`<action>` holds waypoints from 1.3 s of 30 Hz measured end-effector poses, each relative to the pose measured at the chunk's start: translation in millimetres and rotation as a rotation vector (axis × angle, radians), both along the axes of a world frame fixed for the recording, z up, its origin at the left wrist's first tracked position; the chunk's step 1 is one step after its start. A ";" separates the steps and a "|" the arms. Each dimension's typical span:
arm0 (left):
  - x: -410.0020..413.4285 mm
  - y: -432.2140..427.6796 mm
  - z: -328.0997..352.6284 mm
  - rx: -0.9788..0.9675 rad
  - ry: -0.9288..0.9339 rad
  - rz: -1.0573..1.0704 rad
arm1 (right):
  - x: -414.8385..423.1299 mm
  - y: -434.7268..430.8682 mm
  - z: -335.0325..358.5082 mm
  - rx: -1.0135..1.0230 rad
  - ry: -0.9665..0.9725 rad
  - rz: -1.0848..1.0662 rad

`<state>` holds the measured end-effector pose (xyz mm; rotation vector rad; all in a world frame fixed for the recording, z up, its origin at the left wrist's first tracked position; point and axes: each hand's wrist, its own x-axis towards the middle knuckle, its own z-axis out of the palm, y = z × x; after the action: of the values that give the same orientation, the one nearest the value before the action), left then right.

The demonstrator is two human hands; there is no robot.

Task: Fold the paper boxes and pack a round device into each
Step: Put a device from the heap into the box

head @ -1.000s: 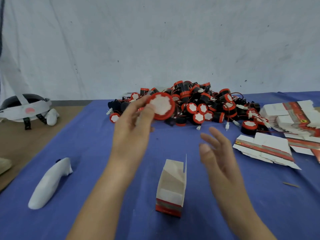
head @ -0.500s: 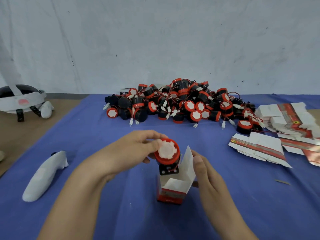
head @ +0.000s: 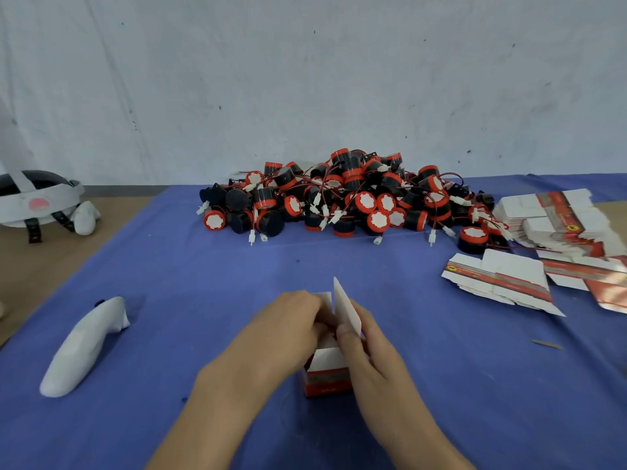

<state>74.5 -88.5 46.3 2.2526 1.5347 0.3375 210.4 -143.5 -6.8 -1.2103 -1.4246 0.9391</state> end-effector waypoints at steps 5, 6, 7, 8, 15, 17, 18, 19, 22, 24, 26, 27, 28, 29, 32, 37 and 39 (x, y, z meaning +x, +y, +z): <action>3.4 3.8 -7.5 0.164 -0.017 0.018 | 1.8 3.5 0.0 -0.064 0.085 -0.065; 3.4 3.8 -8.1 0.175 -0.047 -0.020 | 4.7 4.7 3.5 -0.076 0.110 -0.095; 3.5 3.1 -8.0 0.189 -0.066 -0.064 | 10.0 6.4 6.9 -0.085 0.133 -0.118; 3.3 2.6 -7.9 0.211 -0.080 -0.103 | 16.2 9.0 10.8 -0.088 0.159 -0.135; 8.6 -7.0 -19.3 0.540 0.007 -0.132 | 42.6 26.8 16.3 -0.148 0.205 -0.140; 15.0 -8.7 -22.8 0.594 0.120 -0.118 | 36.7 25.8 14.6 -0.139 0.234 -0.116; 18.1 -9.3 -23.3 0.596 0.159 -0.105 | 33.4 24.7 14.1 -0.135 0.255 -0.114; 21.4 -10.2 -22.7 0.585 0.184 -0.086 | 31.1 24.3 13.1 -0.135 0.276 -0.117; 31.5 -11.3 -17.7 0.541 0.258 -0.037 | 27.5 24.4 11.9 -0.162 0.313 -0.125; 36.9 -10.0 -15.1 0.528 0.303 -0.029 | 26.8 23.6 12.5 -0.173 0.321 -0.122; 39.4 -9.2 -13.4 0.519 0.353 -0.044 | 27.2 24.1 11.7 -0.183 0.316 -0.117; 39.0 -8.1 -14.1 0.515 0.376 -0.057 | 27.8 24.7 11.3 -0.189 0.318 -0.119; 37.2 -7.2 -15.6 0.512 0.376 -0.067 | 28.0 25.5 11.4 -0.195 0.327 -0.125; 34.2 -6.1 -17.4 0.498 0.349 -0.073 | 28.8 26.8 10.9 -0.201 0.331 -0.130; 20.5 -2.0 -23.5 0.372 0.150 -0.110 | 29.0 29.4 11.0 -0.205 0.349 -0.154; 6.0 -6.8 -29.3 0.361 -0.237 -0.178 | 31.6 32.4 13.5 -0.225 0.342 -0.190; 6.5 -7.0 -29.2 0.382 -0.431 -0.076 | 31.6 33.8 13.2 -0.244 0.320 -0.200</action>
<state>81.1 -95.5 17.1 2.2958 1.2315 1.0935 242.0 -109.8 6.4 -1.2860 -0.9395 1.1310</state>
